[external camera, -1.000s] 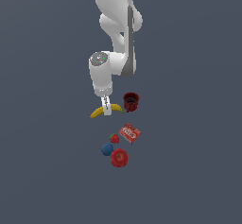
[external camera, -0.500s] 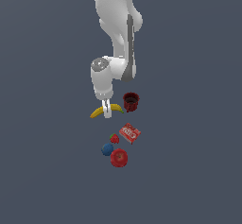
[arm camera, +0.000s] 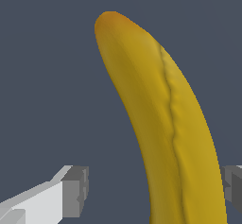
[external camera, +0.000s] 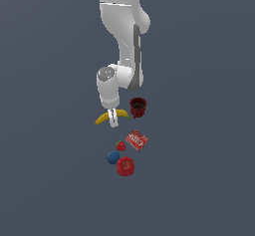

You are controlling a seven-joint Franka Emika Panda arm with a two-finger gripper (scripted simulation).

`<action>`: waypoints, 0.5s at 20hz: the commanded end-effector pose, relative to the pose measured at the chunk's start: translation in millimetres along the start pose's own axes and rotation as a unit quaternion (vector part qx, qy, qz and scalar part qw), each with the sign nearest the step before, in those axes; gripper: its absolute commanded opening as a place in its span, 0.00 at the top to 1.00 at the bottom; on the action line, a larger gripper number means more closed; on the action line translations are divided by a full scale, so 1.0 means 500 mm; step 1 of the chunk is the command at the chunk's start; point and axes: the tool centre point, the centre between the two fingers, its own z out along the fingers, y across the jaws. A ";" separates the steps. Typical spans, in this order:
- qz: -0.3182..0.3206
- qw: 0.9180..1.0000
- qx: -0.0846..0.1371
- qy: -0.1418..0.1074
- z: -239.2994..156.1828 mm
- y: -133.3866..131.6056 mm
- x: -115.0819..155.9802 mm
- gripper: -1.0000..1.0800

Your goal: Pick up a designated object from a clutter of objects.

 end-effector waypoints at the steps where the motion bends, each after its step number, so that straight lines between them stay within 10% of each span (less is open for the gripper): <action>1: 0.000 1.000 0.000 0.000 0.001 -0.001 0.001 0.04; 2: 0.000 1.000 0.000 0.000 0.001 -0.001 0.001 1.00; 10: 0.000 1.000 0.000 0.000 0.001 -0.001 0.001 1.00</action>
